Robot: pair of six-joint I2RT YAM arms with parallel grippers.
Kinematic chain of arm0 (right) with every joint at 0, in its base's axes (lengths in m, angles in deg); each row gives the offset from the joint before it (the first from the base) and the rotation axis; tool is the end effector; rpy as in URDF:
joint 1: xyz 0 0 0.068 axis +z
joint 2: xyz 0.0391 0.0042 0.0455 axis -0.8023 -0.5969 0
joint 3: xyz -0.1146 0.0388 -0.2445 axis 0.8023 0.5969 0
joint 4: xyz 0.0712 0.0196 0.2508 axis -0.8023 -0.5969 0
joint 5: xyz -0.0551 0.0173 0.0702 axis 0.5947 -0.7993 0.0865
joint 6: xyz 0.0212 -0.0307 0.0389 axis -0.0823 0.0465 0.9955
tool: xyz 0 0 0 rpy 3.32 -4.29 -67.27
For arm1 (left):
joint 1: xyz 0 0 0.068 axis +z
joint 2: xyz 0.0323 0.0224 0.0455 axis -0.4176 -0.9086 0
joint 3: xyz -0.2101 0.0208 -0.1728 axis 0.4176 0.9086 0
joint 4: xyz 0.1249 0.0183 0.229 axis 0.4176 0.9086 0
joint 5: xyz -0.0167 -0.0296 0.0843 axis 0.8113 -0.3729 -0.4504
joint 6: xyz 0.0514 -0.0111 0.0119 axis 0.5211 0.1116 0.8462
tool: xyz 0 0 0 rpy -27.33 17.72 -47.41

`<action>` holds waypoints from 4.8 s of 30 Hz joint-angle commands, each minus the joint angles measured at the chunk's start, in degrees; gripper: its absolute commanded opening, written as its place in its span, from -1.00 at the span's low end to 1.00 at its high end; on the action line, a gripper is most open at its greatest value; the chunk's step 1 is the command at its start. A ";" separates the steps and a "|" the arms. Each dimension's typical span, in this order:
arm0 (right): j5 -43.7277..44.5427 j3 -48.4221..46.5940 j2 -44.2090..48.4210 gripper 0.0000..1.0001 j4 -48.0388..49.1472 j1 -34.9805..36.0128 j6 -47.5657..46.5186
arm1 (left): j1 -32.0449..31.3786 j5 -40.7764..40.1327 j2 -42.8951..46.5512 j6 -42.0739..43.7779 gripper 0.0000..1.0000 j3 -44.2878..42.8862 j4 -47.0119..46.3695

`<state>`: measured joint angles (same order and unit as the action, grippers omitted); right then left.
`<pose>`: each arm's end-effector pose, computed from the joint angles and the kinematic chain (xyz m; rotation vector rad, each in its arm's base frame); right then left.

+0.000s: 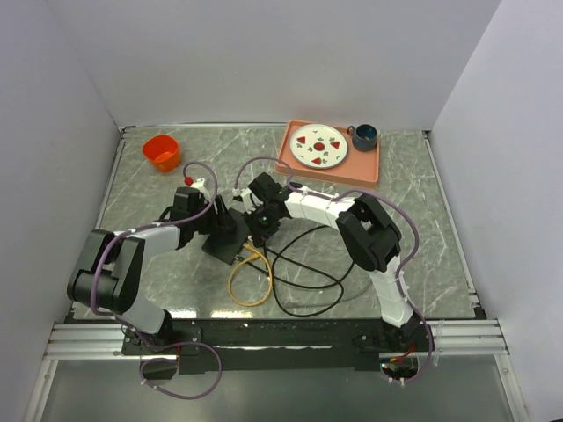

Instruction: Insert the plug into the switch port

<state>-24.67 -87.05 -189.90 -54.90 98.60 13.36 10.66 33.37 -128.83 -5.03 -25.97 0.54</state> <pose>0.3053 0.3274 0.1604 -1.1924 2.4840 0.7592 0.2821 -0.0799 0.1532 -0.1419 2.3312 -0.6694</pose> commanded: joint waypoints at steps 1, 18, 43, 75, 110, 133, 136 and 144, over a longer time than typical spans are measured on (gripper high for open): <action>-3.88 -4.68 -0.28 -1.00 11.54 0.62 2.03 | -4.52 11.34 0.32 -4.29 0.22 0.48 -1.91; -6.53 -12.41 -3.62 -1.00 9.78 0.71 -2.71 | -7.86 15.12 -1.09 -4.29 0.10 0.57 -4.29; -4.33 -19.45 -7.41 -1.00 7.50 0.01 -4.56 | -9.19 2.65 1.81 -5.95 0.50 -0.23 2.38; 37.06 27.91 36.71 0.99 17.52 -14.02 8.51 | -2.41 -10.29 14.29 0.02 0.77 -9.64 14.87; 29.87 27.49 21.07 -1.00 1.08 -42.27 12.94 | -2.50 -0.35 15.34 -0.25 0.74 -8.14 14.25; 15.32 22.37 51.22 -1.00 6.87 -21.73 -20.27 | -2.50 11.38 23.67 1.07 0.76 -9.64 11.90; 3.26 25.71 52.19 -1.00 9.25 -18.90 -25.39 | -2.50 18.35 28.42 -1.81 0.72 -6.21 2.06; -11.35 36.43 53.15 -1.00 22.94 -10.46 -27.76 | -2.94 33.30 36.44 -4.03 0.71 -1.90 -9.48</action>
<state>-27.38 -54.75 -138.69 -42.37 83.79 -10.75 8.08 56.36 -94.27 -8.20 -28.70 -1.45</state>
